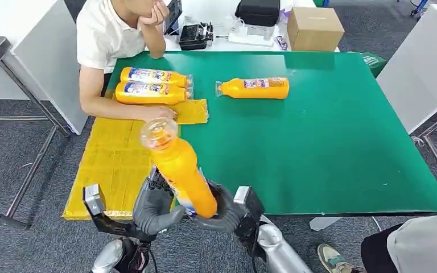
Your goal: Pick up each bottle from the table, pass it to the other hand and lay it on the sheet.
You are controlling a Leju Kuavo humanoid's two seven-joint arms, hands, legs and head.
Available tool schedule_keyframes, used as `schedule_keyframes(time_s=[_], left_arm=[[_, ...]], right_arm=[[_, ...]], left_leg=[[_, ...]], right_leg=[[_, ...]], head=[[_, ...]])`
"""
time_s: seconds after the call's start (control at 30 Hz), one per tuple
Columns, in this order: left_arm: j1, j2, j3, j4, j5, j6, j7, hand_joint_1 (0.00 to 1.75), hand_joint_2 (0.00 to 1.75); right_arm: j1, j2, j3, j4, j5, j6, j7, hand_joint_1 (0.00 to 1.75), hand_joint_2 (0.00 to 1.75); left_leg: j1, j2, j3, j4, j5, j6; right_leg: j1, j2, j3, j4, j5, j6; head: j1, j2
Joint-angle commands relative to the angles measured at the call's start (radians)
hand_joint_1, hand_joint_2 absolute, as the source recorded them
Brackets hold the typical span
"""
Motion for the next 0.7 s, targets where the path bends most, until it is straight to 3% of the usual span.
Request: schedule_keyframes(time_s=[0.03, 0.23, 0.47, 0.5, 0.53, 0.7], left_arm=[[-0.036, 0.020, -0.066, 0.087, -0.124, 0.077, 0.039, 0.00, 1.75], [-0.038, 0.027, -0.078, 0.065, -0.191, 0.126, 0.052, 0.00, 1.75], [-0.044, 0.010, -0.060, 0.073, -0.093, 0.078, 0.064, 0.05, 1.75], [-0.047, 0.009, -0.059, 0.073, -0.091, 0.077, 0.065, 1.62, 1.75], [-0.044, -0.003, -0.044, 0.071, -0.025, 0.058, 0.073, 1.75, 1.75], [-0.037, -0.011, -0.021, 0.030, 0.070, 0.057, 0.095, 1.75, 1.75]], right_arm=[[-0.063, 0.004, 0.077, 0.074, 0.074, -0.094, 0.031, 1.75, 1.75], [-0.063, -0.006, 0.088, 0.102, 0.138, -0.161, 0.062, 1.75, 1.75], [-0.077, 0.008, 0.099, 0.133, 0.165, -0.178, 0.046, 1.75, 1.75], [-0.076, 0.011, 0.100, 0.136, 0.165, -0.179, 0.046, 1.75, 1.75], [-0.082, 0.015, 0.112, 0.147, 0.183, -0.187, 0.041, 1.75, 1.75], [-0.093, 0.015, 0.146, 0.175, 0.226, -0.220, 0.050, 1.75, 1.75]], left_leg=[[-0.001, 0.002, 0.004, -0.001, -0.001, 0.000], [-0.001, 0.002, 0.006, -0.002, -0.002, 0.000], [-0.001, 0.001, 0.004, -0.001, -0.001, 0.000], [0.000, 0.001, 0.003, -0.001, -0.001, 0.000], [-0.001, 0.002, 0.005, -0.001, -0.001, 0.000], [0.000, 0.002, 0.003, -0.001, -0.001, 0.000]], right_leg=[[-0.001, 0.000, 0.003, -0.001, -0.001, 0.000], [-0.001, 0.000, 0.006, -0.001, -0.002, -0.001], [-0.001, 0.000, 0.003, 0.000, -0.001, 0.000], [0.000, 0.000, 0.002, -0.001, 0.000, 0.000], [-0.001, 0.000, 0.004, -0.001, -0.001, 0.000], [0.000, 0.000, 0.003, 0.000, -0.001, 0.000]], head=[[0.001, 0.000], [0.000, 0.000], [0.000, 0.000], [0.000, 0.000], [0.000, 0.000], [0.000, 0.000]])
